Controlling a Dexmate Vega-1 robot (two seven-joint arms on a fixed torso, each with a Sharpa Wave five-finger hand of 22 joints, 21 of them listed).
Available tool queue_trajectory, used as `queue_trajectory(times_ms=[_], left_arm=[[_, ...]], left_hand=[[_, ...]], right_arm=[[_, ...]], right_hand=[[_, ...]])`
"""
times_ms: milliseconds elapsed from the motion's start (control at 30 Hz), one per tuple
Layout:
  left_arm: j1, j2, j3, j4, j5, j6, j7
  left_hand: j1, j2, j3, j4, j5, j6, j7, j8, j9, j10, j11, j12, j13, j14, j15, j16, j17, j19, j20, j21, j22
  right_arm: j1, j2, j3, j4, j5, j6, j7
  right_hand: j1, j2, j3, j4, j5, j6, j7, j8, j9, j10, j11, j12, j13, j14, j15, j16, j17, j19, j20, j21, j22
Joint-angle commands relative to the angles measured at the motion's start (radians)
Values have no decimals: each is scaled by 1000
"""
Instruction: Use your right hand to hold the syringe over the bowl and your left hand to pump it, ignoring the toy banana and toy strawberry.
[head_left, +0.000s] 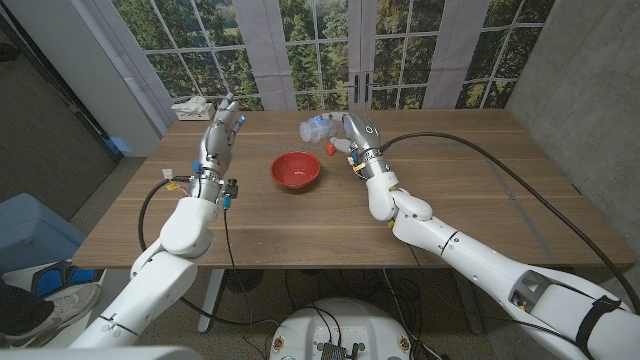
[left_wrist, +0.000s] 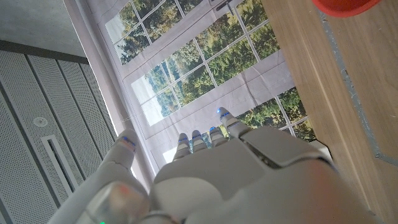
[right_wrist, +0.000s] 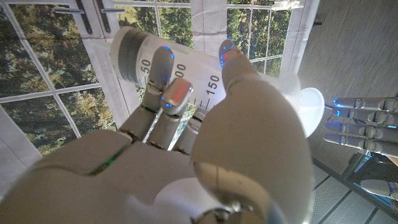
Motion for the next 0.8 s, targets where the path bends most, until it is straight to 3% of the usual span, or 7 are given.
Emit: queue_trajectory(times_ms=[33, 100, 267, 800], left_arm=[[-3, -21, -2, 25, -86, -26, -20], [-4, -23, -2, 34, -122, -35, -40], [-2, -21, -4, 43, -192, -32, -68], [14, 3, -3, 29, -198, -31, -65]], left_hand=[[-8, 108, 2, 66, 18, -77, 58, -9, 1, -22, -13, 3, 4, -14, -56, 3, 0, -24, -54, -5, 1], [-6, 108, 3, 76, 21, -91, 73, -9, 1, -24, -15, 3, 4, -15, -54, 3, -1, -26, -58, -5, 0], [-5, 105, 3, 84, 23, -93, 74, -6, 1, -25, -13, 4, 4, -18, -51, 2, -1, -31, -64, -6, 0], [-7, 88, -6, 100, 26, -95, 70, -1, 0, -27, -12, 5, 4, -25, -54, 1, -2, -34, -66, -5, 0]], right_arm=[[-16, -11, 2, 2, -2, -65, -36], [-13, -7, -5, 18, -20, -76, -62], [-17, -7, 5, 22, 8, -92, -59], [-12, -19, -13, 39, -6, -196, -67]], right_hand=[[-4, 15, -5, 16, 1, 304, 280, 9, 5, 323, 95, 7, 0, -5, -42, -1, 1, -3, -115, -6, -1], [-5, 15, -5, 16, 1, 304, 281, 9, 5, 327, 97, 8, -3, -5, -42, -1, 1, -3, -114, -6, -1], [-6, 15, -4, 16, 1, 302, 282, 8, 5, 327, 94, 10, 2, -6, -42, -1, 1, -3, -114, -7, -3], [-6, 14, -2, 15, 1, 305, 284, 8, 5, 329, 97, 7, -5, -6, -42, -2, 1, -4, -112, -6, -5]])
